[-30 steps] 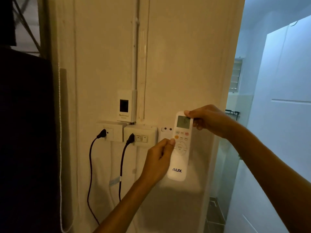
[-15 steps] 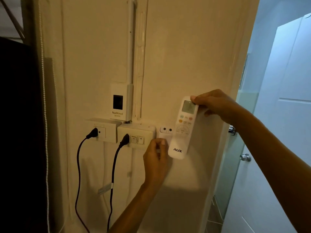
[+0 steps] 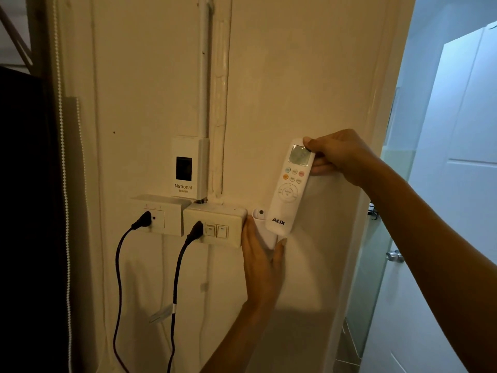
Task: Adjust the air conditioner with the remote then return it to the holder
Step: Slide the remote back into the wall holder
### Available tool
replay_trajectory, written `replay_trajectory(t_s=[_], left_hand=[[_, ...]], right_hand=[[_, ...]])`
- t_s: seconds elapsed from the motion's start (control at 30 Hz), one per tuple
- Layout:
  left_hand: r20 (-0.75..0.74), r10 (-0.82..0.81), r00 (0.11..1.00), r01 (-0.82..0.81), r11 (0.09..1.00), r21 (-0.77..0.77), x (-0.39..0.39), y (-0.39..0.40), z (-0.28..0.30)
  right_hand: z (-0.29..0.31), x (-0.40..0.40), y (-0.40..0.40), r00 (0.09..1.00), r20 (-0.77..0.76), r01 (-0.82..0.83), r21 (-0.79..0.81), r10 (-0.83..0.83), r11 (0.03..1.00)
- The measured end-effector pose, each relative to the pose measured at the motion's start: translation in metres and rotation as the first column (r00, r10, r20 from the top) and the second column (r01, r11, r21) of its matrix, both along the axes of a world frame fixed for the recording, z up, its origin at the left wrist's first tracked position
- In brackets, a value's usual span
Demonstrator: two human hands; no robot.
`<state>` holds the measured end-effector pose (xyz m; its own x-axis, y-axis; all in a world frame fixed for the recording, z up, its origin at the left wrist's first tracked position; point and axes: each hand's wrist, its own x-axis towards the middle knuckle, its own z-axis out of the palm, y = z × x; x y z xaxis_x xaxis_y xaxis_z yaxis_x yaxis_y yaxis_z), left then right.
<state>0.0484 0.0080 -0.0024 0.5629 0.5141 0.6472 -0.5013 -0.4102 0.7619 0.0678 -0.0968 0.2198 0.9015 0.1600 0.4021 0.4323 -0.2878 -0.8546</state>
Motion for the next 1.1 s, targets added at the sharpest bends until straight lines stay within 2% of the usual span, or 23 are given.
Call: replay_trajectory(t_s=[0.17, 0.33, 0.67, 0.83, 1.1], left_hand=[[0.007, 0.030, 1.000, -0.030, 0.998, 0.055, 0.003, 0.002, -0.002], [-0.003, 0.052, 0.999, -0.052, 0.997, 0.065, 0.003, 0.002, -0.001], [0.001, 0.022, 1.000, -0.022, 0.998, 0.054, 0.000, 0.002, 0.000], [0.008, 0.017, 1.000, -0.018, 0.998, 0.061, -0.002, 0.002, 0.000], [0.014, 0.014, 1.000, -0.015, 0.998, 0.067, -0.002, 0.002, 0.000]], right_hand=[[0.001, 0.003, 0.006, 0.999, 0.042, 0.002, 0.077, -0.006, 0.997], [-0.004, 0.007, 0.015, 0.988, 0.147, 0.023, 0.107, -0.039, 0.994], [-0.006, 0.010, 0.023, 0.969, 0.241, 0.049, 0.002, -0.048, 0.999], [-0.005, 0.007, 0.026, 0.981, 0.189, -0.011, -0.109, 0.032, 0.994], [0.010, 0.000, 0.027, 0.998, 0.000, -0.061, -0.196, 0.062, 0.979]])
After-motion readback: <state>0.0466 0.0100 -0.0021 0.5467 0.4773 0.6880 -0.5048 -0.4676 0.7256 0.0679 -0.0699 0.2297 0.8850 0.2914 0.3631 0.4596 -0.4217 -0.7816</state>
